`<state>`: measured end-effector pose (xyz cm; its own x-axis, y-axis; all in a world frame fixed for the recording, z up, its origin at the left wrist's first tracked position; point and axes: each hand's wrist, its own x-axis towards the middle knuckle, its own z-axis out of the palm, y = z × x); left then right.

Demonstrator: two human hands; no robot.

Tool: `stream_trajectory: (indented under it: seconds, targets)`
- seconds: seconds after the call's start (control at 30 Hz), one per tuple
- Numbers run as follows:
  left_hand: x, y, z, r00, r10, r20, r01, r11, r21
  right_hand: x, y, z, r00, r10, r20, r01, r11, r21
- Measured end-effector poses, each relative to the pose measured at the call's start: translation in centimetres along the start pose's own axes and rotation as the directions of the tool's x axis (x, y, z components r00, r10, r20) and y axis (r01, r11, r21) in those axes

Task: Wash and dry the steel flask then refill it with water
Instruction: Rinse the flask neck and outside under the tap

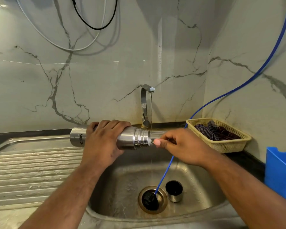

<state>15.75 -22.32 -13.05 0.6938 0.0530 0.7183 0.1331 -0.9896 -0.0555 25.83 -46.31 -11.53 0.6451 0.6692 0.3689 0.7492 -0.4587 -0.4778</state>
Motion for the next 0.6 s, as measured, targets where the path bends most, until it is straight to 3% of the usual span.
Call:
stream_trajectory:
  seconds: [0.1,0.17,0.27,0.33,0.37,0.4,0.43,0.47,0.5,0.53,0.57,0.6]
  targets:
    - [0.1,0.6,-0.1,1.0,0.009,-0.008,-0.009,1.0,-0.016,-0.2,-0.5,-0.1,0.983,-0.129,-0.132,0.089,0.958,-0.271]
    - [0.3,1.2,-0.6,0.999,0.018,0.041,-0.017,0.999,-0.035,0.0,-0.4,-0.1,0.934,-0.248,-0.259,0.135,0.912,-0.388]
    - [0.1,2.2,-1.1,0.979,0.025,0.203,0.006,0.988,-0.153,0.3,0.3,-0.3,0.77,-0.46,-0.442,0.219,0.841,-0.495]
    - [-0.3,2.6,-0.8,0.965,0.04,0.258,0.027,0.968,-0.249,0.4,0.5,-0.8,0.649,-0.627,-0.431,0.31,0.736,-0.602]
    - [-0.4,2.6,-0.6,0.965,0.044,0.259,0.029,0.962,-0.273,0.3,0.3,-1.1,0.635,-0.662,-0.4,0.345,0.705,-0.62]
    - [-0.4,2.6,-0.6,0.967,0.045,0.251,0.024,0.963,-0.268,0.3,0.2,-1.2,0.678,-0.629,-0.382,0.354,0.734,-0.58]
    - [-0.4,2.6,-0.7,0.973,0.048,0.226,0.006,0.973,-0.232,0.3,0.1,-1.4,0.79,-0.507,-0.345,0.318,0.82,-0.475]
    - [-0.3,2.4,-0.7,0.982,0.059,0.182,-0.028,0.986,-0.164,0.2,-0.2,-1.5,0.926,-0.294,-0.236,0.214,0.925,-0.313]
    - [-0.2,2.2,-0.6,0.987,0.086,0.136,-0.076,0.994,-0.076,0.0,-0.2,-1.5,0.996,-0.078,-0.035,0.074,0.992,-0.101]
    - [-0.2,2.0,-0.5,0.988,0.113,0.104,-0.113,0.994,-0.007,-0.2,-0.2,-1.3,0.988,0.049,0.148,-0.063,0.994,0.091]
    - [-0.2,1.8,-0.4,0.99,0.12,0.079,-0.121,0.993,0.01,-0.5,0.1,-1.3,0.973,0.078,0.216,-0.12,0.975,0.188]
    - [-0.1,1.8,-0.3,0.992,0.108,0.066,-0.108,0.994,-0.004,-0.6,0.0,-1.4,0.982,0.046,0.186,-0.078,0.982,0.171]
